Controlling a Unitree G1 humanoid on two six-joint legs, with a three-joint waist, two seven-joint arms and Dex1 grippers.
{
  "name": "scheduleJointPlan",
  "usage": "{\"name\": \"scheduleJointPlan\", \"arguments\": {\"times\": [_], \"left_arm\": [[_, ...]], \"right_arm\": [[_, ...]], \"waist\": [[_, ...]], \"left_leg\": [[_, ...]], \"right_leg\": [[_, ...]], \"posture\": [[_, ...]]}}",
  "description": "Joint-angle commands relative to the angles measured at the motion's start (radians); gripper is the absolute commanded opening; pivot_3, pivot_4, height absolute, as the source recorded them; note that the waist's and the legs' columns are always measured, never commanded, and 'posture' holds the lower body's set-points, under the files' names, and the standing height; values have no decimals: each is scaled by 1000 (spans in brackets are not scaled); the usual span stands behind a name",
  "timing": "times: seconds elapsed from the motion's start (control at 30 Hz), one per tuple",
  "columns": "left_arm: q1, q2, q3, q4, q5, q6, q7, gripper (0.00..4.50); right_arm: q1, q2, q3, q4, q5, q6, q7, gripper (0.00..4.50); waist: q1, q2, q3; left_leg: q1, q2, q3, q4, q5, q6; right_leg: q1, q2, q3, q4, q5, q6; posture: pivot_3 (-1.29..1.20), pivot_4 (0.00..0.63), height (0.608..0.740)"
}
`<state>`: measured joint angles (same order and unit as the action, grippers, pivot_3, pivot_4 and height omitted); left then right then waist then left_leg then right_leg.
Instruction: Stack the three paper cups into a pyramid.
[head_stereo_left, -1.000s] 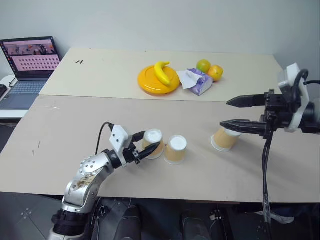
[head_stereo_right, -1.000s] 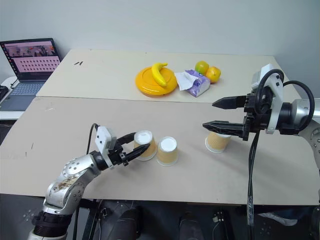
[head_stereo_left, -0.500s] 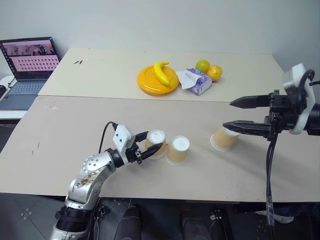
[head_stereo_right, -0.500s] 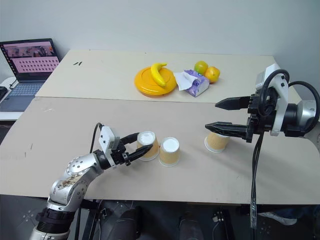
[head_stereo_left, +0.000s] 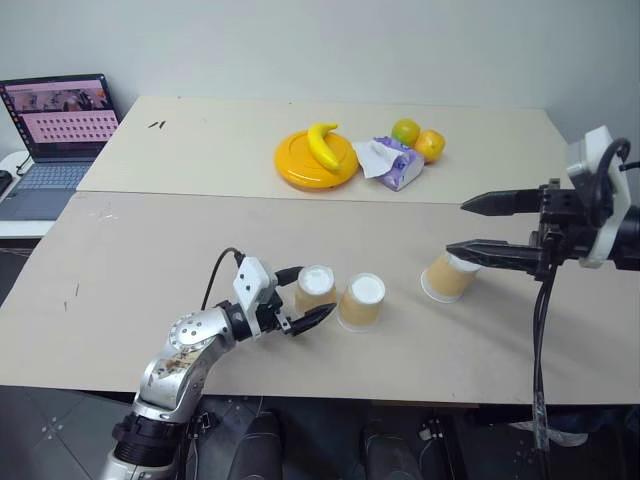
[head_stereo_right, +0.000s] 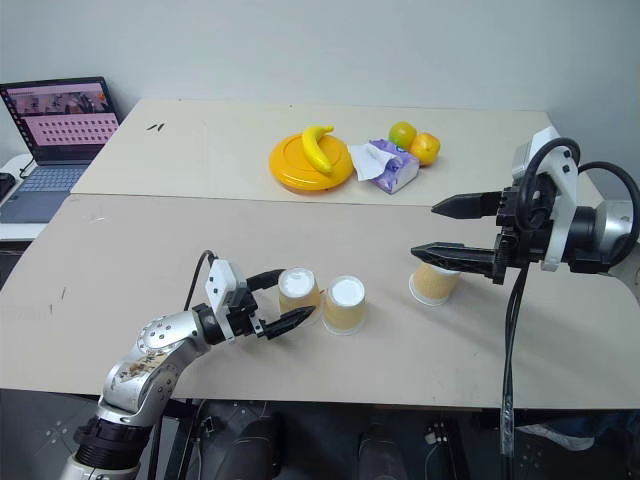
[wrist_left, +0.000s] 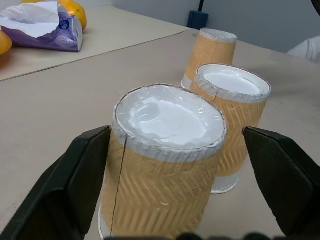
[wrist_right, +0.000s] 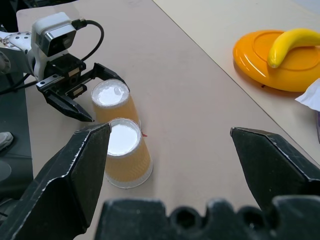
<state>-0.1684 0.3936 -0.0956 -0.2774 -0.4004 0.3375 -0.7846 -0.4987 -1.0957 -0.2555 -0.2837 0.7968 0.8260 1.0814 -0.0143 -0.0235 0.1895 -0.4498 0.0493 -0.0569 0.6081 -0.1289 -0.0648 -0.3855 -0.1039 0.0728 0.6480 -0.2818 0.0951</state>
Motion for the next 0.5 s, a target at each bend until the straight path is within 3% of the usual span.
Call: {"name": "scheduleJointPlan", "arguments": {"times": [0.03, 0.3, 0.5], "left_arm": [[-20, 11, 34, -15, -35, 10, -5, 4485], [-115, 52, 152, -136, -175, 147, 52, 4485], [-228, 175, 252, -171, -285, 263, 39, 4485]], "right_arm": [[-9, -13, -40, 6, -13, -38, 9, 4500], [-36, 3, -11, 28, -35, -64, 14, 4500], [-18, -2, -11, 51, -61, -77, 21, 4500]], "waist": [[0, 0, 0], [0, 0, 0], [-2, 0, 0]], "left_leg": [[0, 0, 0, 0, 0, 0], [0, 0, 0, 0, 0, 0], [0, 0, 0, 0, 0, 0]], "right_leg": [[0, 0, 0, 0, 0, 0], [0, 0, 0, 0, 0, 0], [0, 0, 0, 0, 0, 0]], "posture": [[0, 150, 732], [0, 150, 732], [0, 150, 732]]}}
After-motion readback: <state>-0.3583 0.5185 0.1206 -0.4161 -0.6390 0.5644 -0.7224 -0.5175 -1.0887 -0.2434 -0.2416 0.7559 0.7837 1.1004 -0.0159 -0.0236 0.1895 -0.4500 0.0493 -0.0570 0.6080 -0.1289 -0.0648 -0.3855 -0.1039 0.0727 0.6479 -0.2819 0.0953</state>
